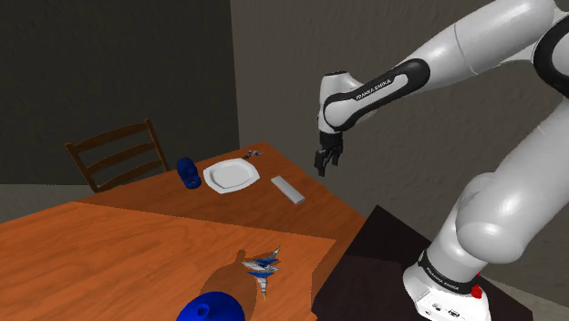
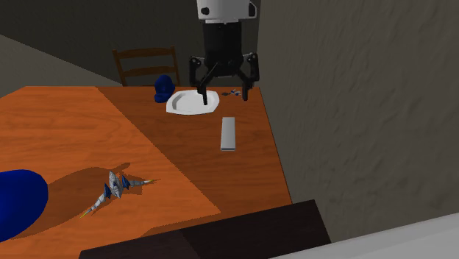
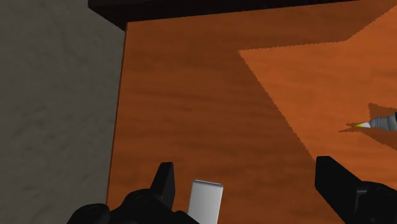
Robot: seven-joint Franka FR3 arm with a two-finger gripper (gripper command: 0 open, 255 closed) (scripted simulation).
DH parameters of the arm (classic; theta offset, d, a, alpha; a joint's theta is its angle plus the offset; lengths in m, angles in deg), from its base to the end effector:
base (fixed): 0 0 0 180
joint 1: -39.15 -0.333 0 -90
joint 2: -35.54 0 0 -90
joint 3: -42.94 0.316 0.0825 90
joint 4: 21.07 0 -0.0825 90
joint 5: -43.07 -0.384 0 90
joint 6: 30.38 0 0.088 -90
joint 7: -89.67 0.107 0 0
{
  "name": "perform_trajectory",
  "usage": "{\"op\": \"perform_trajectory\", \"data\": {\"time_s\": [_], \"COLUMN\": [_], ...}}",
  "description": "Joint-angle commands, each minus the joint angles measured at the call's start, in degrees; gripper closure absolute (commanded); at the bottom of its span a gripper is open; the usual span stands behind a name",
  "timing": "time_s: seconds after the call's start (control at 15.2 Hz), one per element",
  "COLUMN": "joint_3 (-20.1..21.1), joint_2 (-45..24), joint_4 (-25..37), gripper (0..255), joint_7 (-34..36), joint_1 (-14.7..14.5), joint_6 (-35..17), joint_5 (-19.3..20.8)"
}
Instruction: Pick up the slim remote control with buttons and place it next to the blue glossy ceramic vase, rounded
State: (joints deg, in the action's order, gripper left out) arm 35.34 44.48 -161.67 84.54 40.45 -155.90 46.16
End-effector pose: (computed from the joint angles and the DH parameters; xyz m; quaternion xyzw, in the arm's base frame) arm 0.4446 -0.0712 0.3480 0.9984 -0.0147 -0.0549 0.0042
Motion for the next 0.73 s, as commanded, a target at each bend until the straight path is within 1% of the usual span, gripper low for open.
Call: {"op": "perform_trajectory", "data": {"time_s": [0.0, 0.33, 0.66], "joint_3": [-0.2, -0.4, 0.0], "joint_2": [-4.9, -16.2, -27.4], "joint_4": [1.7, 7.4, 15.0], "gripper": [0, 0, 0], "joint_7": [-0.4, -2.1, -3.8], "joint_1": [-0.1, 0.2, 1.2], "joint_6": [-3.8, -10.8, -15.7], "joint_5": [-0.6, -2.7, -5.0]}}
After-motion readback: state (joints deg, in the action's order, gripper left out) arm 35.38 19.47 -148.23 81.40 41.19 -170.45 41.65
